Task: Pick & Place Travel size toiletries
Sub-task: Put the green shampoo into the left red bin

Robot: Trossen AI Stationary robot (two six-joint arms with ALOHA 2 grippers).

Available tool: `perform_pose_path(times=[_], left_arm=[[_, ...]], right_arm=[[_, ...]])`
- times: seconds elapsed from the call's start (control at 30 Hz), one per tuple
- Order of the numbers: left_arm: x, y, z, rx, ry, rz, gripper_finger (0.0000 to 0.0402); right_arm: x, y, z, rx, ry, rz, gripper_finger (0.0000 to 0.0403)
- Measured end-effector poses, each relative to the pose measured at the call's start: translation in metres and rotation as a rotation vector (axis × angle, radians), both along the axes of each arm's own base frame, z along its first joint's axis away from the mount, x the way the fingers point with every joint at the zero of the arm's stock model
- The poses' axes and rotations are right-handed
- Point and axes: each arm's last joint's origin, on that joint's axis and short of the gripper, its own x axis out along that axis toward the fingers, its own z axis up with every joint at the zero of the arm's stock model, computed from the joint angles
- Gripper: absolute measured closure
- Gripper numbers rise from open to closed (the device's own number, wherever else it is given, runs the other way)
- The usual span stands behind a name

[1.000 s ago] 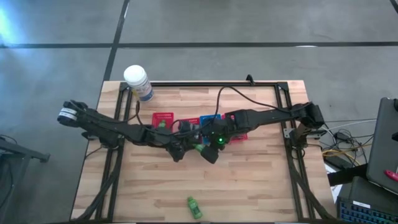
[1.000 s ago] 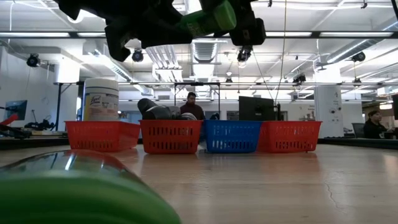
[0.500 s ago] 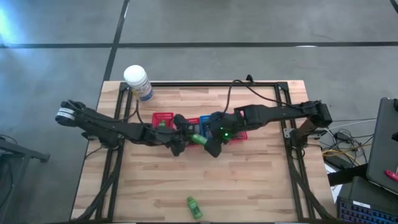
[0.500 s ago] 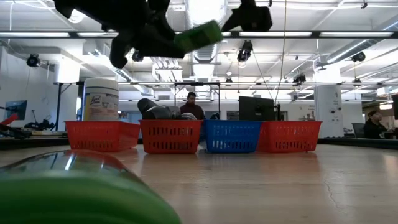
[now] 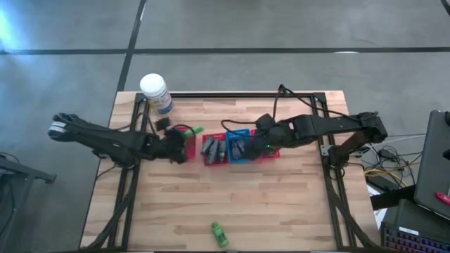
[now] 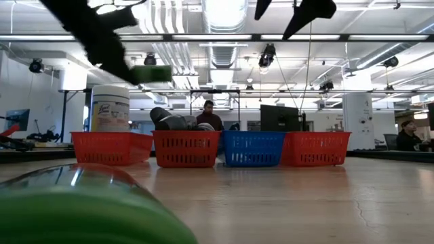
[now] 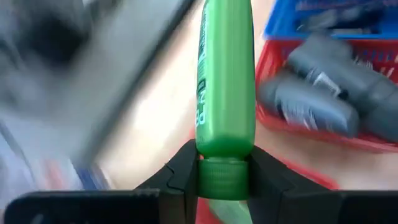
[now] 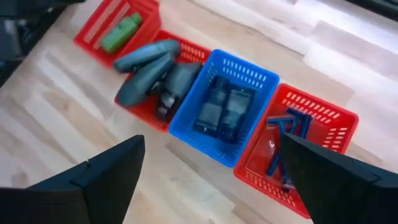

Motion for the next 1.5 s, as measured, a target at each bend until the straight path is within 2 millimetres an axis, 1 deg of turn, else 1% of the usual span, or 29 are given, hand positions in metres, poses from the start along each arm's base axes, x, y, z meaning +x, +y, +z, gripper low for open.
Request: perform_pose_path(times=[0.1, 0.2, 0.3, 0.4, 0.47, 0.6, 0.67, 0.73, 0.8, 0.9, 1.0, 1.17, 1.23, 1.3, 1.4, 1.43, 1.5], left_arm=[[-0.021, 0.0, -0.004, -0.291, -0.116, 0.243, 0.0304], [-0.032, -0.008, -0.009, -0.545, -0.288, 0.412, 0.0304], [-0.036, -0.015, -0.016, -0.699, -0.445, 0.493, 0.0304], [-0.034, -0.016, -0.029, -0.786, -0.526, 0.53, 0.0304], [-0.035, -0.016, -0.043, -0.814, -0.54, 0.562, 0.0304], [-0.039, -0.013, -0.071, -0.849, -0.63, 0.639, 0.0304], [-0.04, -0.011, -0.081, -0.853, -0.665, 0.651, 0.0303], [-0.041, -0.01, -0.085, -0.853, -0.681, 0.653, 0.0298], [-0.041, -0.009, -0.087, -0.846, -0.679, 0.658, 0.0286], [-0.041, -0.008, -0.087, -0.84, -0.687, 0.662, 0.0258], [-0.041, -0.008, -0.087, -0.832, -0.687, 0.661, 0.0225], [-0.04, -0.008, -0.085, -0.815, -0.644, 0.615, 0.0177], [-0.038, -0.01, -0.078, -0.804, -0.614, 0.551, 0.0164], [-0.037, -0.013, -0.069, -0.767, -0.571, 0.455, 0.0157], [-0.036, -0.019, -0.053, -0.684, -0.484, 0.233, 0.0155], [-0.036, -0.024, -0.047, -0.66, -0.443, 0.117, 0.0156], [-0.035, -0.038, -0.037, -0.64, -0.37, -0.18, 0.0159]], right_arm=[[0.003, 0.0, -0.003, 0.005, -0.003, -0.039, 0.0042], [0.007, 0.0, -0.008, -0.001, 0.003, -0.07, 0.0047], [0.01, 0.0, -0.011, -0.004, 0.01, -0.074, 0.0051], [0.01, 0.0, -0.013, -0.016, 0.021, -0.084, 0.0049], [0.01, 0.0, -0.013, -0.017, 0.013, -0.101, 0.0046], [0.01, 0.0, -0.013, -0.009, 0.004, -0.119, 0.0042], [0.012, 0.002, -0.014, 0.012, 0.01, -0.093, 0.0044], [0.016, 0.009, -0.02, 0.037, 0.043, -0.026, 0.0046], [0.024, 0.019, -0.028, 0.11, 0.069, 0.052, 0.0049], [0.041, 0.039, -0.045, 0.228, 0.084, 0.169, 0.005], [0.061, 0.061, -0.068, 0.327, 0.075, 0.214, 0.0047], [0.089, 0.098, -0.106, 0.477, 0.029, 0.183, 0.0042], [0.096, 0.113, -0.117, 0.525, -0.001, 0.162, 0.0044], [0.099, 0.126, -0.129, 0.553, 0.003, 0.136, 0.0046], [0.095, 0.142, -0.139, 0.55, 0.023, 0.09, 0.005], [0.094, 0.147, -0.137, 0.543, 0.021, 0.083, 0.005], [0.089, 0.152, -0.131, 0.526, 0.024, 0.059, 0.005]])
